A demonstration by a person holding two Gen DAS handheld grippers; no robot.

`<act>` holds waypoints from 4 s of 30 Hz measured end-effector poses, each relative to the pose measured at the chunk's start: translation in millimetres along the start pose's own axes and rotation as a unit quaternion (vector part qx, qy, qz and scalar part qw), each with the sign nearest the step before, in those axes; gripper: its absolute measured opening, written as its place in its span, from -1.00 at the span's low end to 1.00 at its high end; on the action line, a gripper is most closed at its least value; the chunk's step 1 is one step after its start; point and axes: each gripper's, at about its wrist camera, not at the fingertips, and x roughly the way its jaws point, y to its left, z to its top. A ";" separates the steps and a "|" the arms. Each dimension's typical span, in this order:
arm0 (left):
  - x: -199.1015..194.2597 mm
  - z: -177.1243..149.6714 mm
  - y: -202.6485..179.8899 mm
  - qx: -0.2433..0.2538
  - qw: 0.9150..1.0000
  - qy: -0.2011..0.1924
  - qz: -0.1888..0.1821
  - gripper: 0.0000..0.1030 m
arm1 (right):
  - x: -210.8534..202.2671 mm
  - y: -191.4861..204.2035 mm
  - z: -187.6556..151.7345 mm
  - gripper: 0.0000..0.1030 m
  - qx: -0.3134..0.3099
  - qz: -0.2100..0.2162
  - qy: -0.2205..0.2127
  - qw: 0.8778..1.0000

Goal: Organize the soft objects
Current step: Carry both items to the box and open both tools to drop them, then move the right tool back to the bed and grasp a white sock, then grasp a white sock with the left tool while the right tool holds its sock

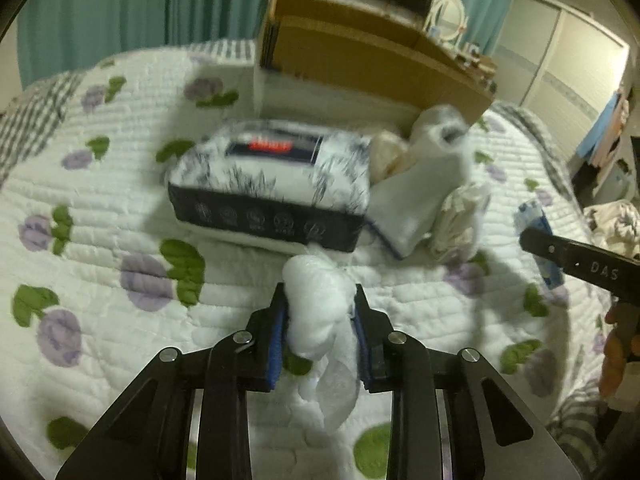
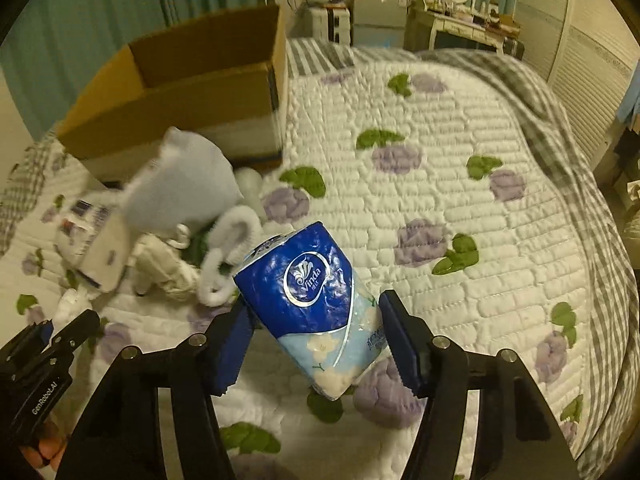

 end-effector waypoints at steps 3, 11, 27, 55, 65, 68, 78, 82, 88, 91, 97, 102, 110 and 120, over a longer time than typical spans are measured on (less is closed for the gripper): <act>-22.3 4.2 -2.9 0.007 1.000 -0.019 -0.008 -0.46 | -17.5 10.8 -4.6 0.18 -0.012 0.012 -0.018 1.000; -76.2 40.5 -22.5 0.025 0.996 -0.075 -0.028 -0.46 | -66.4 29.6 26.6 0.18 -0.039 0.044 -0.086 0.995; -69.0 192.0 -35.6 0.078 0.984 -0.159 -0.008 -0.46 | -80.9 85.9 197.9 0.18 -0.089 0.079 -0.155 0.981; -64.6 207.5 -48.6 0.097 0.973 -0.195 0.069 0.80 | -114.0 46.0 216.3 0.89 -0.063 0.076 -0.224 0.970; -201.9 165.9 -54.3 0.094 0.943 -0.308 0.081 0.81 | -251.5 62.6 159.3 0.98 -0.111 0.052 -0.279 0.953; -218.4 153.9 -44.9 0.085 0.948 -0.298 0.075 0.81 | -265.1 73.5 137.0 0.98 -0.129 0.046 -0.283 0.949; -191.4 90.5 -2.3 0.035 0.951 -0.294 0.091 0.81 | -164.3 99.0 67.4 0.98 -0.134 0.070 -0.199 0.968; -144.1 68.1 14.8 0.016 0.961 -0.257 0.096 0.81 | -87.7 107.5 46.7 0.98 -0.157 0.049 -0.124 0.978; -72.4 44.2 36.1 -0.009 0.982 -0.166 0.087 0.81 | -12.5 105.3 20.2 0.79 -0.164 0.037 -0.064 0.984; -40.2 31.4 38.1 0.009 0.988 -0.118 0.098 0.81 | 5.9 110.9 15.2 0.60 -0.182 0.036 -0.051 0.981; -9.0 27.3 38.0 0.002 0.994 -0.072 0.085 0.81 | 35.8 120.8 20.3 0.27 -0.204 0.030 -0.019 0.978; -3.9 25.7 29.8 0.021 0.993 -0.070 0.090 0.81 | 51.4 115.4 24.4 -0.40 -0.192 0.025 0.003 0.981; -20.9 22.6 0.9 0.048 0.993 -0.079 0.070 0.79 | -14.1 93.5 32.6 -0.41 -0.151 0.059 -0.061 0.985; -3.7 37.4 -74.9 0.091 0.993 -0.076 0.020 0.77 | -40.4 53.3 80.2 -0.41 -0.146 0.027 -0.096 0.984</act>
